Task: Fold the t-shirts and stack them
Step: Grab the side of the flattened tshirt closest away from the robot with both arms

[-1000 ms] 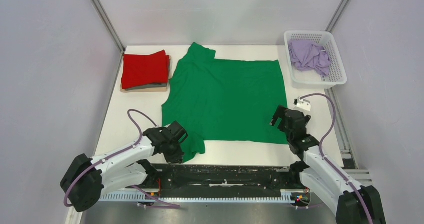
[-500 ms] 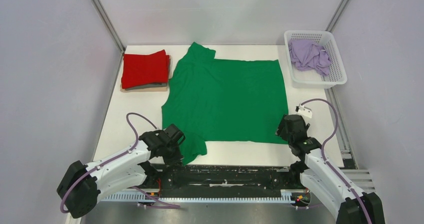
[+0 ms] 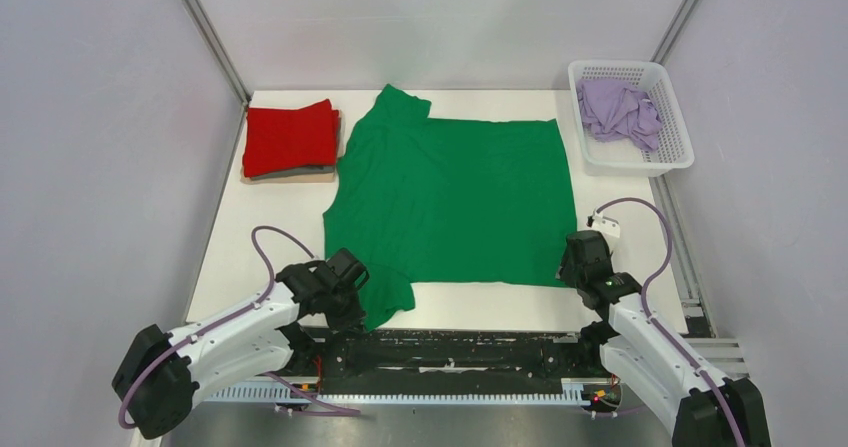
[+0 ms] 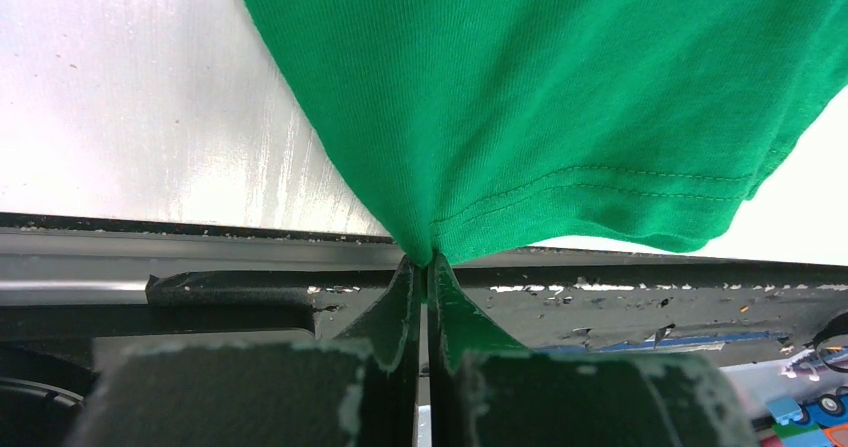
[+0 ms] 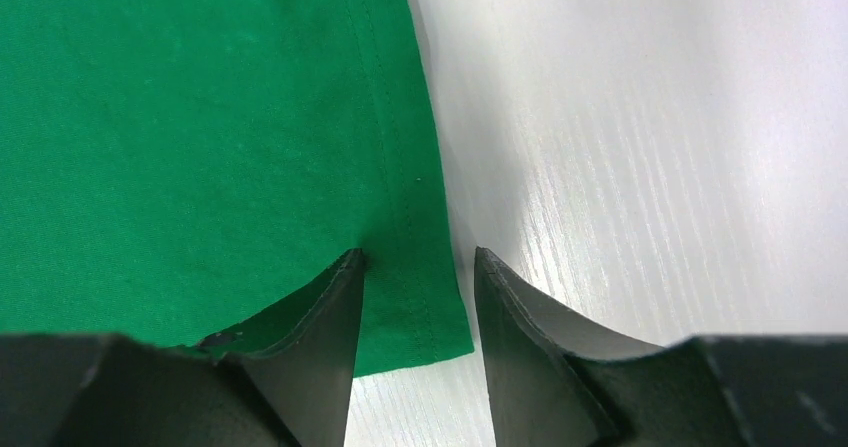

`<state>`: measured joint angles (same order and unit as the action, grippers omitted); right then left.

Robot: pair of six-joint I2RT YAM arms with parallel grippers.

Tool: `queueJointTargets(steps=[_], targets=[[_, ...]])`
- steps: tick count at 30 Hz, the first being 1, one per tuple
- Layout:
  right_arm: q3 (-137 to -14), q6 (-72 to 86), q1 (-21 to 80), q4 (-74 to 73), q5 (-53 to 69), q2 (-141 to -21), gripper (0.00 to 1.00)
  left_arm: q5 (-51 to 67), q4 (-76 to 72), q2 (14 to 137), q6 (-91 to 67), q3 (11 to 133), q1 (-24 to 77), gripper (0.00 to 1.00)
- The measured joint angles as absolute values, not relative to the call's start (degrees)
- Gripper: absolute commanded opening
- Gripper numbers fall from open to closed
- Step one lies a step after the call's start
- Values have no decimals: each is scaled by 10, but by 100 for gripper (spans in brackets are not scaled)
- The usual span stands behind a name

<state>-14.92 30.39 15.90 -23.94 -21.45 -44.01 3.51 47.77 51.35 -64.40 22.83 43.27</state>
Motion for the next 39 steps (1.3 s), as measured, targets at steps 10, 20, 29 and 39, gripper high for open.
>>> queueJointTargets(steps=[10,20,29,39], targets=[[-157,302,159,-274,-209,-429,49,34,482,500,-644,228,433,2],[-180,303,159,-340,-186,-434,44,34,483,498,-644,228,433,2],[-180,305,159,-309,-167,-459,19,37,489,496,-639,229,433,2],[-181,317,159,-338,-173,-433,2,68,554,455,-634,237,437,2]])
